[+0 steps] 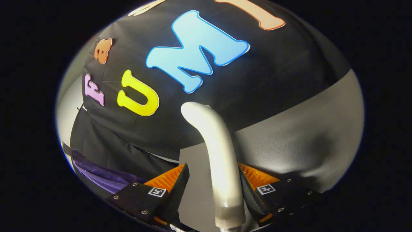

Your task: Iron the clothes twice with a garment steamer, once on the left side and once on the right side.

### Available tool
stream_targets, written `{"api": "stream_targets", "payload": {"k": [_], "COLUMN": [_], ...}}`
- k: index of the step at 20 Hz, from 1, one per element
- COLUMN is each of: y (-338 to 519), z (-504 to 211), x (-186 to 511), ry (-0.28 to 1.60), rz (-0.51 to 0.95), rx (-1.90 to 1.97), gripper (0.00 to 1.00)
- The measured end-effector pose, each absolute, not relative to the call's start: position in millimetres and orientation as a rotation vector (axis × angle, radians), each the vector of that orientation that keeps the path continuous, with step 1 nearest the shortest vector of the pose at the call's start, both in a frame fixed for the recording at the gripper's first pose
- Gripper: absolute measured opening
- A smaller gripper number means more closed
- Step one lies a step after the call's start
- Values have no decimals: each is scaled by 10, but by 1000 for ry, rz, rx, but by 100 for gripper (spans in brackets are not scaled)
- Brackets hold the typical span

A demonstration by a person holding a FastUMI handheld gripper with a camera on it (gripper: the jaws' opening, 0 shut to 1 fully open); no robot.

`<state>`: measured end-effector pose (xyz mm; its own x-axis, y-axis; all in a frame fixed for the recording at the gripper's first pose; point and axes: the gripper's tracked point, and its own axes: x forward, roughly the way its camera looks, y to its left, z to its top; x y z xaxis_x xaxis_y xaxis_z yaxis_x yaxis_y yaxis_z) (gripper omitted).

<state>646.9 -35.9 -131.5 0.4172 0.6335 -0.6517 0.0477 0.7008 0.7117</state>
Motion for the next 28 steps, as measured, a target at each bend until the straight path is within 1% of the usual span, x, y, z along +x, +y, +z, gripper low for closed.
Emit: {"api": "stream_targets", "payload": {"k": [1,2,3,4,5,8,10,11,13,16,17,19,20,21,23,25,28], "y": [-364,-365,-374,-387,-384,-348,-358,-387,-393,-405,-420,-323,-319,-322,-375,-432,-513], "z": [-1328,-1348,-1355,-1368,-1348,-1342,-1393,-1407,-1432,-1449,-1483,-1420,-1368,-1349,-1146,-892,-610], "x": [6466,6479,6477,6478,6475,6474,6458,6461,6465,6469,6462,6447,6458,6455,6425,6351,6125], "ry": [1100,1107,1108,1114,1119,1116,1108,1105,1100,1100,1125,1137,1126,1106,1024,925,795], "rz": [405,397,391,382,374,390,411,419,426,435,406,440,438,441,466,487,482], "rx": [749,765,777,783,788,767,752,750,729,694,679,723,727,721,702,665,599], "gripper": [81,77,70,68,63,55,57,63,70,71,70,42,41,37,35,35,35]}}
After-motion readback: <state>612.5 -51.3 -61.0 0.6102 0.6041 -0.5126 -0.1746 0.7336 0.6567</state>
